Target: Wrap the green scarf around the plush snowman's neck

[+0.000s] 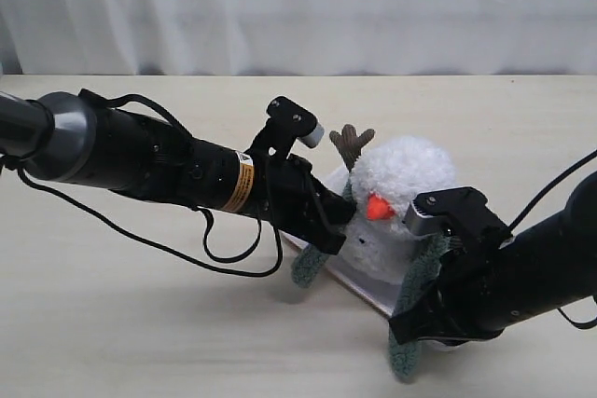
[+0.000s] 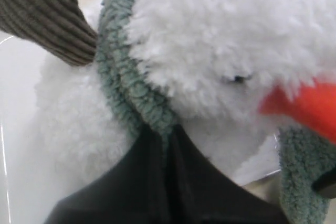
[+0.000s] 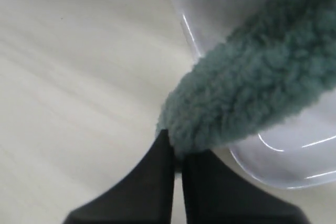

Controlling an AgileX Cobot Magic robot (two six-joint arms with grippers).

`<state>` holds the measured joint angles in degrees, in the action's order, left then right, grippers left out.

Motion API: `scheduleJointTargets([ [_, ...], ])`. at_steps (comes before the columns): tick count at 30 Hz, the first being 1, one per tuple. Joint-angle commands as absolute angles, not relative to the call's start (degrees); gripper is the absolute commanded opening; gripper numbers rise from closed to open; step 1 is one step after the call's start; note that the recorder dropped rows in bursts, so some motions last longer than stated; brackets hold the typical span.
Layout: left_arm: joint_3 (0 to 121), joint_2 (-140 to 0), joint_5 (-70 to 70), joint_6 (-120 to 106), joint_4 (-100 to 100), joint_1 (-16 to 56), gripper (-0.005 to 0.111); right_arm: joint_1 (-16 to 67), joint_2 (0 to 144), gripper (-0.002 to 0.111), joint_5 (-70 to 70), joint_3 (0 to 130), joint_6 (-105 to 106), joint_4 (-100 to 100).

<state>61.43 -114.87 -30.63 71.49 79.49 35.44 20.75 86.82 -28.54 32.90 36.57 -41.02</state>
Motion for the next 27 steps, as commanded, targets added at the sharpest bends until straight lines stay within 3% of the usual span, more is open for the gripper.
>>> scheduleJointTargets([
  [1, 61.49, -114.94, -31.15, 72.46, 78.93, 35.72, 0.000, 20.78, 86.45, 0.004, -25.81, 32.71, 37.87, -41.47],
  [19, 61.49, -114.94, -27.99, 73.49, 78.34, 35.72, 0.000, 20.78, 86.45, 0.004, -15.03, 33.31, 37.78, -41.54],
  [27, 61.49, -114.94, -31.00, 73.54, 78.18, 35.72, 0.000, 20.78, 86.45, 0.004, -23.25, 33.31, 39.88, -43.65],
])
